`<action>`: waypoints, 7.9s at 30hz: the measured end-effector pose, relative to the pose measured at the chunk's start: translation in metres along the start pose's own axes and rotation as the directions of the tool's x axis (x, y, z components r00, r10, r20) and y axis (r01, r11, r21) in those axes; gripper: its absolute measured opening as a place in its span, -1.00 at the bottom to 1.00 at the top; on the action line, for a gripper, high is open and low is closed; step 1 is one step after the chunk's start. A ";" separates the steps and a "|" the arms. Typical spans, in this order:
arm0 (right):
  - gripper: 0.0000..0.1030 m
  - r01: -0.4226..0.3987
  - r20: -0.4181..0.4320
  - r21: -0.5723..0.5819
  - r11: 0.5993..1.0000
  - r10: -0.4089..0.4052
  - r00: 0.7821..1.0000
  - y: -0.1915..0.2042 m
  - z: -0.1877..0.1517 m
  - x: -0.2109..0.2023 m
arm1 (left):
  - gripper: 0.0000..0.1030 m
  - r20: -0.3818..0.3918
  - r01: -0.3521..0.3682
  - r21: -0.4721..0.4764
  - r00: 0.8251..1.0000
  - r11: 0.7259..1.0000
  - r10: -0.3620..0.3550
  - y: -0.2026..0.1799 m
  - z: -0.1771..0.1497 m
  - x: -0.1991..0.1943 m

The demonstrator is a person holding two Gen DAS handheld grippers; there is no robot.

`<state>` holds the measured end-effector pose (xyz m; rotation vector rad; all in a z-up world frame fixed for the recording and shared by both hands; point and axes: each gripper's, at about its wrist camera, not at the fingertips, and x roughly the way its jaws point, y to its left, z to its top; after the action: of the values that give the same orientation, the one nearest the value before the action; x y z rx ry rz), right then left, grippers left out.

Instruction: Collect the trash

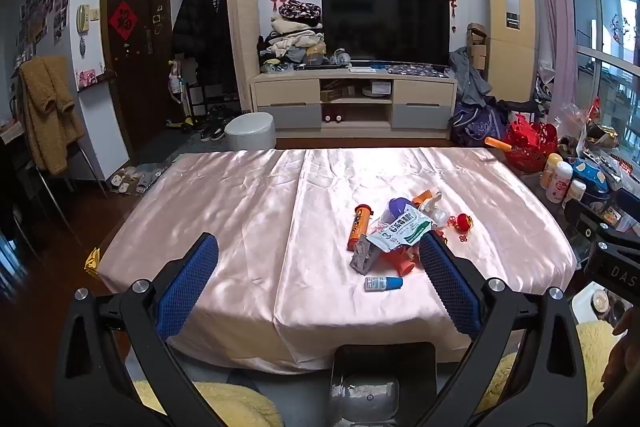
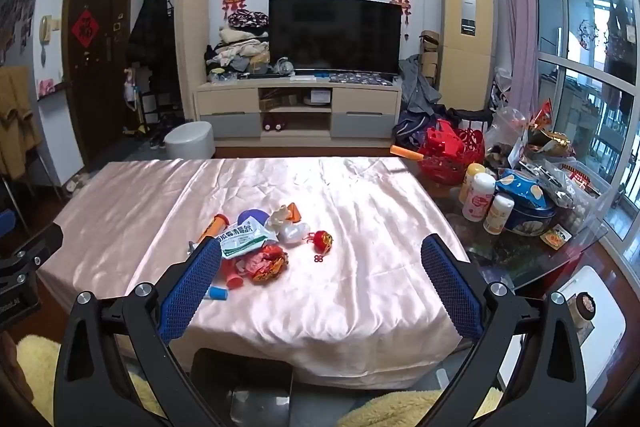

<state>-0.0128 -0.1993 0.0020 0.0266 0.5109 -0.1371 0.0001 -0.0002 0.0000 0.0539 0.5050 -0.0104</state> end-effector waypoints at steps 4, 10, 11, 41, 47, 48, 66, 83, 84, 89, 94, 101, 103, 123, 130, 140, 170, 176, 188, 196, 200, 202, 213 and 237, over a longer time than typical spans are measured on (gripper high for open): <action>0.94 0.009 -0.004 -0.014 1.000 -0.009 1.000 0.001 0.000 0.001 | 0.84 -0.008 0.002 0.002 1.000 1.000 -0.002 0.000 0.000 0.001; 0.94 0.001 -0.009 -0.008 1.000 -0.001 1.000 0.003 0.001 0.003 | 0.84 -0.012 0.009 0.000 1.000 1.000 -0.009 0.000 -0.001 0.001; 0.94 0.000 -0.010 -0.008 1.000 0.000 1.000 0.002 0.002 0.000 | 0.84 -0.013 0.012 0.000 1.000 1.000 -0.012 -0.001 0.000 0.002; 0.94 -0.016 -0.015 0.002 1.000 0.016 1.000 0.002 -0.004 0.004 | 0.84 -0.007 0.019 0.000 1.000 1.000 -0.019 -0.002 0.000 -0.006; 0.94 -0.015 -0.015 0.002 1.000 0.015 1.000 0.003 -0.004 0.004 | 0.84 -0.006 0.020 -0.001 1.000 1.000 -0.020 -0.002 0.000 -0.005; 0.94 -0.015 -0.015 0.002 1.000 0.015 1.000 0.003 -0.005 0.004 | 0.84 -0.005 0.020 0.000 1.000 1.000 -0.020 -0.002 0.000 -0.005; 0.94 -0.022 -0.026 0.000 1.000 0.022 0.999 0.006 -0.005 0.005 | 0.84 -0.007 0.019 -0.005 1.000 1.000 -0.019 0.002 0.001 -0.008; 0.94 -0.037 -0.127 -0.016 0.999 0.035 0.991 0.000 -0.025 0.056 | 0.84 -0.108 0.016 -0.010 0.994 1.000 -0.017 0.004 -0.014 0.045; 0.94 -0.044 -0.143 -0.008 0.999 0.043 0.989 -0.002 -0.027 0.062 | 0.84 -0.124 0.017 -0.006 0.992 1.000 -0.017 0.003 -0.017 0.052; 0.94 -0.058 -0.200 0.008 0.998 0.059 0.978 -0.006 -0.037 0.088 | 0.84 -0.183 0.028 0.003 0.983 1.000 -0.027 0.001 -0.029 0.080; 0.94 -0.042 -0.257 0.033 0.999 0.049 0.965 -0.010 -0.047 0.115 | 0.84 -0.240 0.065 0.008 0.969 0.998 -0.062 -0.003 -0.044 0.108; 0.94 -0.023 -0.323 0.053 0.998 0.039 0.946 -0.017 -0.070 0.160 | 0.83 -0.324 0.136 0.043 0.939 0.990 -0.115 -0.027 -0.070 0.149; 0.93 -0.015 -0.351 0.075 0.997 0.040 0.936 -0.020 -0.074 0.173 | 0.76 -0.357 0.164 0.049 0.924 0.985 -0.136 -0.038 -0.076 0.162; 0.28 -0.074 -0.406 0.140 0.987 0.125 0.905 -0.028 -0.050 0.291 | 0.38 -0.490 0.197 0.072 0.861 0.978 -0.137 -0.083 -0.097 0.244; -0.05 -0.071 -0.419 0.126 0.990 0.118 0.900 -0.026 -0.046 0.321 | 0.09 -0.471 0.198 0.077 0.871 0.977 -0.139 -0.085 -0.091 0.251; -0.33 -0.072 -0.413 0.104 0.992 0.109 0.904 -0.030 -0.050 0.314 | 0.07 -0.471 0.207 0.059 0.868 0.977 -0.156 -0.076 -0.092 0.247; -0.33 -0.300 -0.452 0.068 0.952 0.297 0.841 0.021 -0.127 0.126 | 0.07 -0.486 0.246 -0.001 0.847 0.969 -0.216 -0.029 -0.145 0.122; -0.33 -0.315 -0.528 0.097 0.944 0.317 0.788 0.026 -0.166 0.138 | 0.07 -0.552 0.266 0.015 0.806 0.964 -0.213 -0.038 -0.190 0.129; -0.30 -0.352 -0.606 0.148 0.924 0.366 0.706 0.041 -0.207 0.155 | 0.07 -0.657 0.289 -0.008 0.720 0.957 -0.222 -0.045 -0.239 0.157; 0.39 -0.341 -0.604 0.150 0.928 0.359 0.711 0.041 -0.203 0.162 | 0.39 -0.666 0.276 0.001 0.718 0.961 -0.205 -0.044 -0.241 0.161; 0.45 -0.320 -0.592 0.181 0.930 0.363 0.720 0.033 -0.200 0.164 | 0.58 -0.665 0.259 0.015 0.724 0.966 -0.184 -0.044 -0.240 0.163; 0.46 -0.307 -0.587 0.192 0.932 0.360 0.726 0.027 -0.198 0.165 | 0.65 -0.658 0.249 0.018 0.732 0.968 -0.176 -0.042 -0.238 0.164; 0.56 -0.279 -0.547 0.204 0.938 0.346 0.762 0.010 -0.178 0.163 | 0.75 -0.623 0.235 -0.001 0.760 0.972 -0.184 -0.030 -0.219 0.159; 0.38 -0.317 -0.406 0.180 0.931 0.364 0.838 0.008 -0.067 0.213 | 0.56 -0.451 0.223 0.017 0.872 0.975 -0.192 -0.013 -0.095 0.198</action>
<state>0.1403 -0.2136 -0.1605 0.2579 0.9383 0.2006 0.1270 -0.0077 -0.1793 0.0698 0.9724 -0.2324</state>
